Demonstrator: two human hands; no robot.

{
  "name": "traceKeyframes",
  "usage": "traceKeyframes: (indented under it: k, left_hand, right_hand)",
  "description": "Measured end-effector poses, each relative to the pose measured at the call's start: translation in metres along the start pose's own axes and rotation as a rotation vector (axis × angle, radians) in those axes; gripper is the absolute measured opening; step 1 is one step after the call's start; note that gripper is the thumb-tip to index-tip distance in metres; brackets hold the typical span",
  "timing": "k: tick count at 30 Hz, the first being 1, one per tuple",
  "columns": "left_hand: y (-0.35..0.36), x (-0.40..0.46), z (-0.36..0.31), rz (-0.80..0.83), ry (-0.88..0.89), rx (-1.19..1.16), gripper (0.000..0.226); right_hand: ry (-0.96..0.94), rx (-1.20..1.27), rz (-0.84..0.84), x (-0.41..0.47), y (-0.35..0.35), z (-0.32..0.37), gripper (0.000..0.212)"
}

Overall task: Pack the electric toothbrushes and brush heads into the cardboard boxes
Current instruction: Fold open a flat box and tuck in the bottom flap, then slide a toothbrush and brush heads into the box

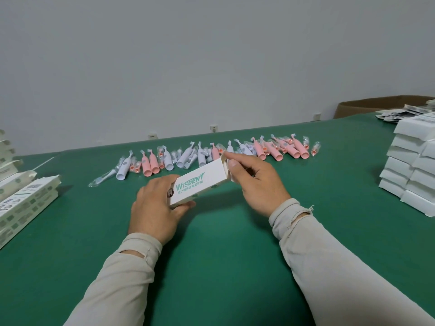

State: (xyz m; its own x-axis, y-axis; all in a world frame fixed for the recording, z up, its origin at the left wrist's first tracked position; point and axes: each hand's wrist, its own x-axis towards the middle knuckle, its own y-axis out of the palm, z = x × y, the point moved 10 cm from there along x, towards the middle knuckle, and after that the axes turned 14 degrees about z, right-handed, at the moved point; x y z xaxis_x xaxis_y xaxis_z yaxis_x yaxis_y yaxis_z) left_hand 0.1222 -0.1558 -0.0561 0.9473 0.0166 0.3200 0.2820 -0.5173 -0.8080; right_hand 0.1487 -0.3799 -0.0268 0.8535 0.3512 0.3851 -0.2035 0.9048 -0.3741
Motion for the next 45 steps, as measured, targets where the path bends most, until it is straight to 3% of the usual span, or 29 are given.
traceKeyframes:
  k: [6,11,19,25,29,31,32,35,37,40,45]
  left_hand:
    - [-0.009,-0.002,-0.007,-0.052,0.031,0.149,0.058]
    - [-0.016,-0.002,-0.007,-0.092,0.045,0.21,0.063]
    - [-0.01,-0.001,0.002,-0.023,0.009,0.062,0.058]
    - [-0.001,0.0,0.002,0.057,0.008,-0.016,0.058]
    - [0.01,0.0,0.002,0.123,-0.023,-0.027,0.059]
    - [0.011,0.001,0.004,0.09,-0.08,0.044,0.058]
    - [0.01,0.002,0.005,0.05,-0.111,0.092,0.057]
    - [0.006,0.006,-0.001,-0.073,-0.163,0.178,0.056]
    - [0.009,0.01,-0.004,-0.113,-0.166,0.199,0.057]
    - [0.015,0.017,0.001,-0.142,-0.173,0.22,0.06]
    - [0.028,0.029,0.031,-0.058,-0.225,0.184,0.067]
  right_hand:
    - [0.025,0.095,0.058,0.0,0.001,-0.003,0.019]
    - [0.094,0.092,0.081,0.002,0.002,-0.013,0.03]
    - [0.09,0.115,0.325,0.003,0.015,-0.021,0.046]
    - [0.071,0.132,0.334,0.003,0.012,-0.027,0.048]
    - [0.174,0.246,0.413,0.0,0.009,-0.04,0.043]
    - [0.274,0.37,0.364,0.006,-0.011,-0.059,0.035]
    - [0.33,0.368,0.255,0.012,-0.032,-0.073,0.03]
    - [0.486,-0.045,-0.252,0.025,-0.135,-0.114,0.028]
    - [0.564,-0.323,-0.464,0.031,-0.188,-0.129,0.037]
    - [0.635,-0.615,-0.371,0.066,-0.218,-0.153,0.05]
    - [0.771,-0.685,-0.06,0.117,-0.223,-0.209,0.057]
